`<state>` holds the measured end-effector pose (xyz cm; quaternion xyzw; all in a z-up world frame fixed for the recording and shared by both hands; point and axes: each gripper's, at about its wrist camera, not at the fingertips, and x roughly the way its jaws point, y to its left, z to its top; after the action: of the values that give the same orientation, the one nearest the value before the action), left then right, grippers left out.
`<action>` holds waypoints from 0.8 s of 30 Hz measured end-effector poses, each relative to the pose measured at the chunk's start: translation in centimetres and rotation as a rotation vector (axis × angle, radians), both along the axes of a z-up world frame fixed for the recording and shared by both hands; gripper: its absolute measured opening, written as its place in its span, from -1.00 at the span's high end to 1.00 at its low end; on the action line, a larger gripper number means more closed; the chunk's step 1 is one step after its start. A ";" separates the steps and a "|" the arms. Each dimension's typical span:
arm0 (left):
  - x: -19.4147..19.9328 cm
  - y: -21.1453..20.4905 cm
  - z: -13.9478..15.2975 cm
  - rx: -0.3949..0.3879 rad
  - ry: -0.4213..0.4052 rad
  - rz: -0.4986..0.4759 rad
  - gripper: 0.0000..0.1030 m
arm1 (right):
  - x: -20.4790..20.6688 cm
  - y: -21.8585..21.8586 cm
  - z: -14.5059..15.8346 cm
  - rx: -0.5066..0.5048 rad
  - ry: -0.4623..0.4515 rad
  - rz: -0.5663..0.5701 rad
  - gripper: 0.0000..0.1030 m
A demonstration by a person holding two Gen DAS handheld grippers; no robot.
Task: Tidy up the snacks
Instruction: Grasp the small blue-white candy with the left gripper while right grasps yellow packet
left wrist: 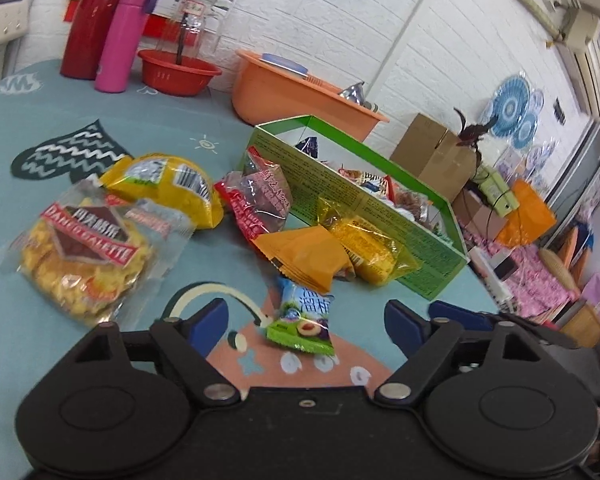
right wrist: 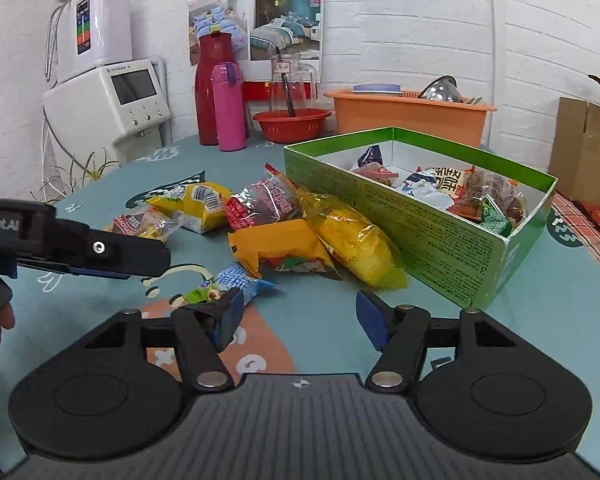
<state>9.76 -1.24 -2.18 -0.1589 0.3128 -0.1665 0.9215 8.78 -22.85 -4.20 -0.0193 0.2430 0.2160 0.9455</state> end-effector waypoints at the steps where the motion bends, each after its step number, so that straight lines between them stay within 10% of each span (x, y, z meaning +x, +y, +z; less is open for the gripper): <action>1: 0.6 -0.4 -0.3 0.016 0.010 -0.001 -1.00 | 0.1 -0.3 0.0 0.002 0.005 -0.013 -0.92; 10: 2.9 -2.3 -2.1 0.085 0.043 -0.032 -0.17 | 2.0 -1.8 -0.2 -0.008 0.017 -0.082 -0.77; 22: 1.1 -0.7 -1.9 0.032 0.061 -0.025 -0.13 | 5.9 0.6 0.0 -0.137 -0.114 -0.058 -0.77; 24: 0.5 -0.4 -1.7 0.026 0.060 -0.015 -0.13 | 6.4 0.7 -0.3 -0.149 -0.101 -0.041 -0.30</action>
<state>10.25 -1.65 -3.87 -0.1496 0.3437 -0.1642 0.9124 15.14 -22.11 -4.46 -0.0955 0.2109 0.1769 0.9566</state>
